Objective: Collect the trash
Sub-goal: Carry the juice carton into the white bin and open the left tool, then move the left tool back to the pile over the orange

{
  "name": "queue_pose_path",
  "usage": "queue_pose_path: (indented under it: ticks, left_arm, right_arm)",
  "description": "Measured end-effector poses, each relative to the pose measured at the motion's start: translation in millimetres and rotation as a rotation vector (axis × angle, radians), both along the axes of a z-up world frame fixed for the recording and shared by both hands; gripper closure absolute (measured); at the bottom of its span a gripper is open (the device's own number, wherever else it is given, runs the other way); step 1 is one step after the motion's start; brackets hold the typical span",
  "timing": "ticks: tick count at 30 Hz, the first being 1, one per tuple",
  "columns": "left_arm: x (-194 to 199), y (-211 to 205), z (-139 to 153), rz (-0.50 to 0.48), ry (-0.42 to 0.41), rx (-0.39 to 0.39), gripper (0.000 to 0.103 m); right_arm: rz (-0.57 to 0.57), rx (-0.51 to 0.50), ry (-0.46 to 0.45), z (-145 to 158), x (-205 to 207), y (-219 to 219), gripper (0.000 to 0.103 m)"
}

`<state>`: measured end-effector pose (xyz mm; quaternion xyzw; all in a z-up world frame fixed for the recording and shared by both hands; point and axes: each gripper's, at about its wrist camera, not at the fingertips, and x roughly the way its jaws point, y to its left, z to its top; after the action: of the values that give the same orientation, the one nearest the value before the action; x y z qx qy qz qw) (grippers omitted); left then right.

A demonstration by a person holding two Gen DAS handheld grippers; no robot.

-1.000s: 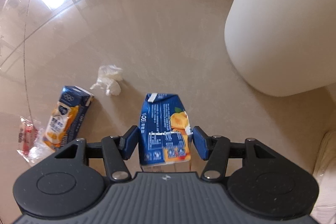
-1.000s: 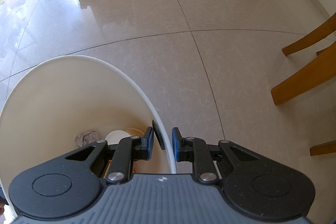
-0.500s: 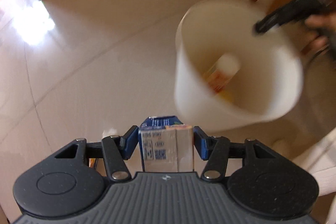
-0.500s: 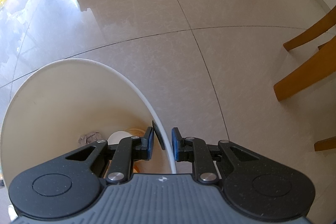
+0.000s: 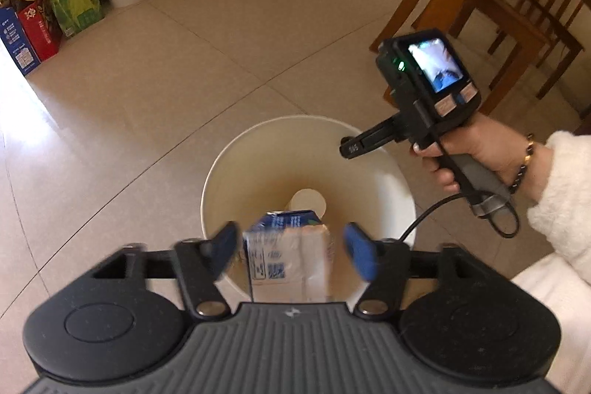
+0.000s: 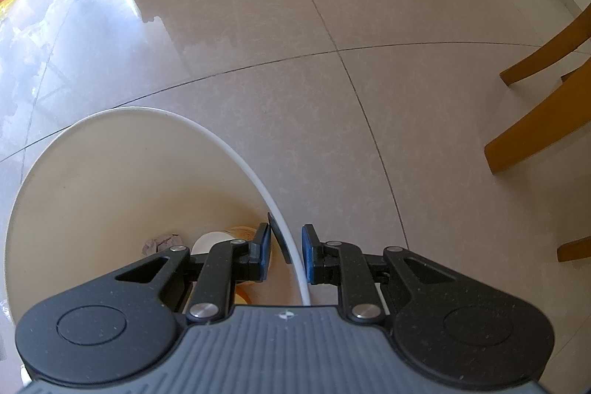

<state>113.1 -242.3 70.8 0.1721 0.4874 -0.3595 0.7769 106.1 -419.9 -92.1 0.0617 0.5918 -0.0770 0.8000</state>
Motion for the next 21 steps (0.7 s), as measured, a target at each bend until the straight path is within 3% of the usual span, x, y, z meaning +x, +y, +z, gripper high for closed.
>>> queue_pose_path:
  ticks: [1,14,21]
  left_arm:
    - [-0.5,-1.7,-4.7,0.004,-0.004,0.011,0.016]
    - [8.2,28.4,-16.8,0.094,0.032,-0.004,0.014]
    - [3.5,44.6,-31.0,0.140,0.006,0.026,0.014]
  right_arm:
    - [0.000,0.004,-0.001,0.1,0.2,-1.0,0.082]
    - [0.003,-0.001,-0.012,-2.1,-5.2,-0.6,0.083]
    - [0.000,0.008,-0.011,-2.6,-5.0,-3.8,0.085]
